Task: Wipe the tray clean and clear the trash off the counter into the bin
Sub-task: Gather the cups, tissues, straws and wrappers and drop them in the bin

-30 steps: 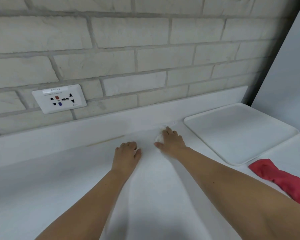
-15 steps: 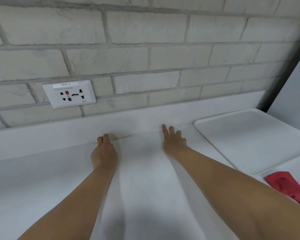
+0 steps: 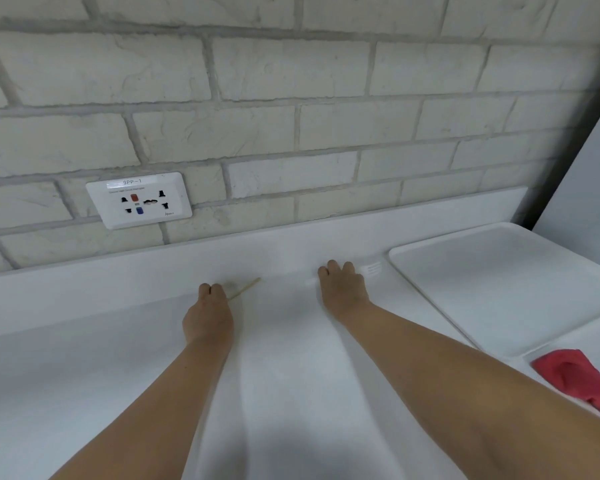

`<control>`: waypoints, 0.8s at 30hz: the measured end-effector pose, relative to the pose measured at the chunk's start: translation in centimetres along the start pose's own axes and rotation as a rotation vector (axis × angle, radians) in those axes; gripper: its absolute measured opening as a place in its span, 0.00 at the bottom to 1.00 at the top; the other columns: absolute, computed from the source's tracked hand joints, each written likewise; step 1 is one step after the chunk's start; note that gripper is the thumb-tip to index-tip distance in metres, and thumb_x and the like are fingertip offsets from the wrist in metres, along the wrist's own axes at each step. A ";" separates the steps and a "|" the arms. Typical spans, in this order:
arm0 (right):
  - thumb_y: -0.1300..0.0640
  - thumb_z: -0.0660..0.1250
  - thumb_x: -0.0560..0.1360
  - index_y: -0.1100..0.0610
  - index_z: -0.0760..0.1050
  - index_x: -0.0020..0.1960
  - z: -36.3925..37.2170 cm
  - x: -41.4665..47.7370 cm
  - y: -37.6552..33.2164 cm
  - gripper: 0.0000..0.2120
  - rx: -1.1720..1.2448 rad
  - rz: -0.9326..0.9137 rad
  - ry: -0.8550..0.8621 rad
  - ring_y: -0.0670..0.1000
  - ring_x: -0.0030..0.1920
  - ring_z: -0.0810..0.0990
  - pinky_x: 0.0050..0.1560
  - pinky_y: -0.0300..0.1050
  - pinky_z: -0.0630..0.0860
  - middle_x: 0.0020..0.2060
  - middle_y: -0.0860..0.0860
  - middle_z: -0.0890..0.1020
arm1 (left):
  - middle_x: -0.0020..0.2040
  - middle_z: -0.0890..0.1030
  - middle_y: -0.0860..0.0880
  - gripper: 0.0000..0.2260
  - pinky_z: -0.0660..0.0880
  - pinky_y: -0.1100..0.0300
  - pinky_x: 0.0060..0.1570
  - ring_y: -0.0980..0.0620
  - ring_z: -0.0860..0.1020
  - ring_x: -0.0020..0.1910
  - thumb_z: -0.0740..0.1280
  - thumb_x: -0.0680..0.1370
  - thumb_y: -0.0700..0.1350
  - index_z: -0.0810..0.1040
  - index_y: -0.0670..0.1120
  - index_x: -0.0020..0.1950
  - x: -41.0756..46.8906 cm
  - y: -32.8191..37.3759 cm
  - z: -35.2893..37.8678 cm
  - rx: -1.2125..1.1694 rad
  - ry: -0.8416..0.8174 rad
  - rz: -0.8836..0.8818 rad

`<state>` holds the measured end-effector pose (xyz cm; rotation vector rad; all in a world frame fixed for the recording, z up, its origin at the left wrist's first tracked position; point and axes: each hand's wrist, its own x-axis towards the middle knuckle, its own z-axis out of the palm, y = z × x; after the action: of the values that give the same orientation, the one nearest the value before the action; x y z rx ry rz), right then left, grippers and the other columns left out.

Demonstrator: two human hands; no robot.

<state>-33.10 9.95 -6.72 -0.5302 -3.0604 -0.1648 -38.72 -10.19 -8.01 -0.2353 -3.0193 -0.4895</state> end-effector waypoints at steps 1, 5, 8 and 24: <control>0.63 0.55 0.78 0.60 0.63 0.67 0.1 -0.4 -0.2 0.18 -0.061 -0.013 0.027 0.59 0.61 0.68 0.50 0.47 0.69 0.63 0.56 0.67 | 0.58 0.70 0.42 0.11 0.72 0.51 0.44 0.39 0.78 0.50 0.54 0.78 0.33 0.71 0.39 0.58 0.0 0.1 -0.1 0.010 -0.012 -0.014; 0.63 0.57 0.76 0.61 0.64 0.65 0.2 -2.3 -1.1 0.17 -0.157 -0.035 0.048 0.58 0.59 0.70 0.45 0.45 0.63 0.61 0.57 0.69 | 0.58 0.75 0.39 0.10 0.72 0.51 0.54 0.38 0.76 0.58 0.57 0.79 0.37 0.72 0.37 0.58 0.6 0.3 -0.9 -0.013 -0.117 -0.055; 0.65 0.59 0.75 0.62 0.65 0.63 -0.1 -4.3 -1.4 0.17 -0.174 -0.078 0.074 0.58 0.58 0.71 0.47 0.46 0.65 0.59 0.58 0.71 | 0.53 0.79 0.36 0.08 0.73 0.54 0.47 0.38 0.78 0.54 0.61 0.76 0.36 0.75 0.35 0.52 0.1 0.2 -1.8 -0.071 -0.225 -0.048; 0.66 0.55 0.77 0.62 0.63 0.65 -3.4 -18.7 1.2 0.16 -0.087 -0.034 0.061 0.56 0.58 0.72 0.46 0.45 0.68 0.58 0.57 0.74 | 0.55 0.77 0.42 0.09 0.75 0.58 0.50 0.44 0.78 0.55 0.59 0.77 0.36 0.76 0.37 0.54 -10.8 2.8 -3.8 0.089 -0.409 0.241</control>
<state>-15.07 4.49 -4.14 -0.4682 -3.0147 -0.3103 -27.40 -10.28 -4.57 -0.7700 -3.3218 -0.3173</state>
